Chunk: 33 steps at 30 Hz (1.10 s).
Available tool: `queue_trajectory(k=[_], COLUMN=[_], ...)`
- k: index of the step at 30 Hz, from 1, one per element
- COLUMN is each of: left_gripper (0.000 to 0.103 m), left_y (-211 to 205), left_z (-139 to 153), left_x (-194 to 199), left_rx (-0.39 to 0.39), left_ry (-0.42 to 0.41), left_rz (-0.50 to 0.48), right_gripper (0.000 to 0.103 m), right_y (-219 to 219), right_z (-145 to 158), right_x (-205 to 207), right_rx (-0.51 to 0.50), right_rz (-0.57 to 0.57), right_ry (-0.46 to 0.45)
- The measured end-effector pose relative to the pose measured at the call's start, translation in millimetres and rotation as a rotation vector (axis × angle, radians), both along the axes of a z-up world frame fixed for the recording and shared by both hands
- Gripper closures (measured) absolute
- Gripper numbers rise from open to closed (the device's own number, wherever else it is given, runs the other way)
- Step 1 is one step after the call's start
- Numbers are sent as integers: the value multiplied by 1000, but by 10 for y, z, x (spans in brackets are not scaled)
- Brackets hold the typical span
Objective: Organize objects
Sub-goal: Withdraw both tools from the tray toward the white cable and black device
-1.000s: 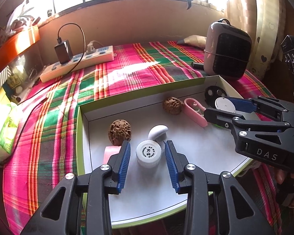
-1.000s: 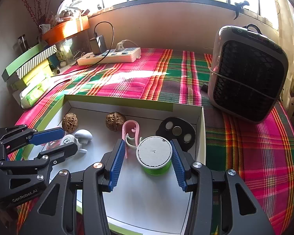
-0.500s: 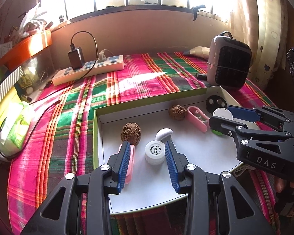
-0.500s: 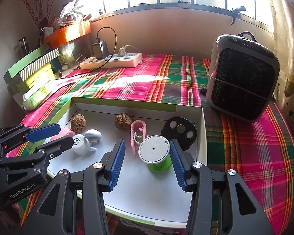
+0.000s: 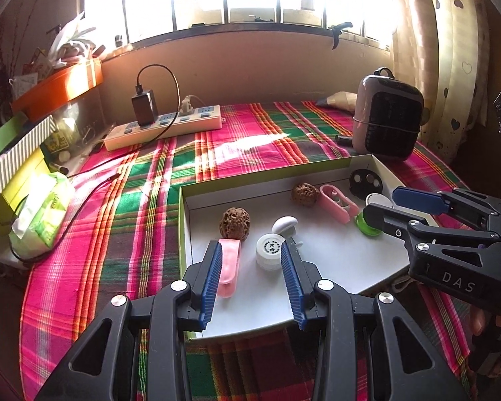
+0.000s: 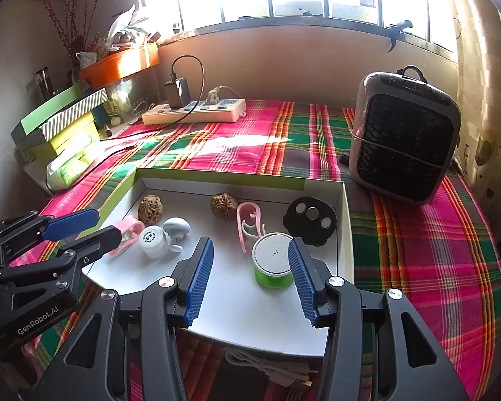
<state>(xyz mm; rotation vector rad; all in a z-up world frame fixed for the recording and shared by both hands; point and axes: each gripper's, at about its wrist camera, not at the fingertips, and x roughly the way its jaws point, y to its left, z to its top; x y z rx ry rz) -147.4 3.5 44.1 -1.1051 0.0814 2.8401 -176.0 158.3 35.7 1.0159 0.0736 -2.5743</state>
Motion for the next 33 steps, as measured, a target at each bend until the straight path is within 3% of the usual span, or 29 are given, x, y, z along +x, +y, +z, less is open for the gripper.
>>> queue_trajectory(k=[23, 28, 33], left_gripper=[68, 68, 65], left_y=[-410, -434, -338], left_z=[-1, -102, -179], left_x=[455, 503, 503], left_rx=[84, 181, 226], left_ry=[5, -44, -84], left_rz=[42, -18, -88], right_gripper=[55, 55, 55], right_y=[256, 357, 443], right_z=[72, 7, -90], right_x=[494, 607, 651], right_rx=[-29, -26, -26], right_rz=[-57, -75, -92], right_ry=[29, 13, -17])
